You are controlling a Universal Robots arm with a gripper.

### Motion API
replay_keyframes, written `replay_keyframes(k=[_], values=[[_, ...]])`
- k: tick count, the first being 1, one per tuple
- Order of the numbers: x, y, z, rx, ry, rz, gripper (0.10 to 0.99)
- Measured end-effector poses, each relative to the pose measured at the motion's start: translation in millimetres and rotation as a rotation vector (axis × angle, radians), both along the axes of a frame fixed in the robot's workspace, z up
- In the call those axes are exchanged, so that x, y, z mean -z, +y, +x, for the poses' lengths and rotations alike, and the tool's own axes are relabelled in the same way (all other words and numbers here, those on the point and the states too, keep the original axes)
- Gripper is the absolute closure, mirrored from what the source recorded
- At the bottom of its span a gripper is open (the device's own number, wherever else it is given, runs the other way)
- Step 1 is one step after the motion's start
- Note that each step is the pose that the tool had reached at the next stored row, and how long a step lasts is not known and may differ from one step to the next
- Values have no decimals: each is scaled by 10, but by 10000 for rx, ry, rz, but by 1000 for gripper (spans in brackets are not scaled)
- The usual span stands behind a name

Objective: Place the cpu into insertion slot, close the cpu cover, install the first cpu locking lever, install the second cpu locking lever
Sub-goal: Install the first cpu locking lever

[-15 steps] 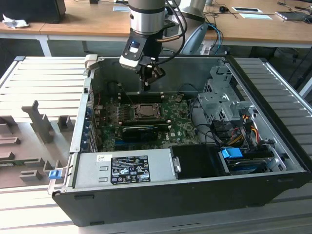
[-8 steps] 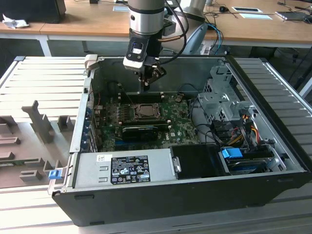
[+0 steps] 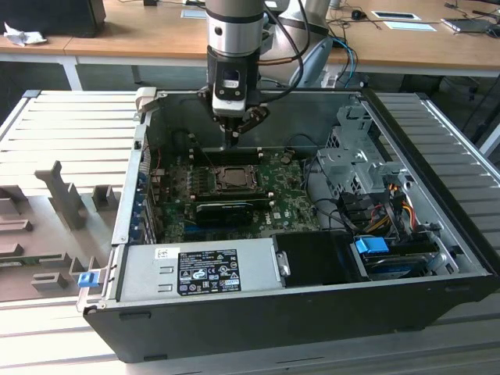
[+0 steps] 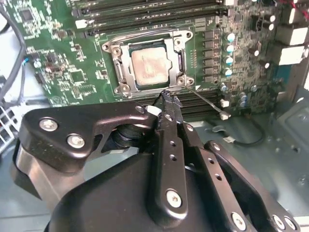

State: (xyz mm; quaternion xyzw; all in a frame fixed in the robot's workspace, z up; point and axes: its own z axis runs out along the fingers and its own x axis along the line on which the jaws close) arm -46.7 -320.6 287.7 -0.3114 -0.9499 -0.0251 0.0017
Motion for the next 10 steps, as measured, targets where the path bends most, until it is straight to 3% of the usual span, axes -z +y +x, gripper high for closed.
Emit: replay_keyframes(k=[6, 10], values=[[2, 0, 0, -1069, 0, 0, 980], [5, -1, 0, -2077, -1, 0, 980]])
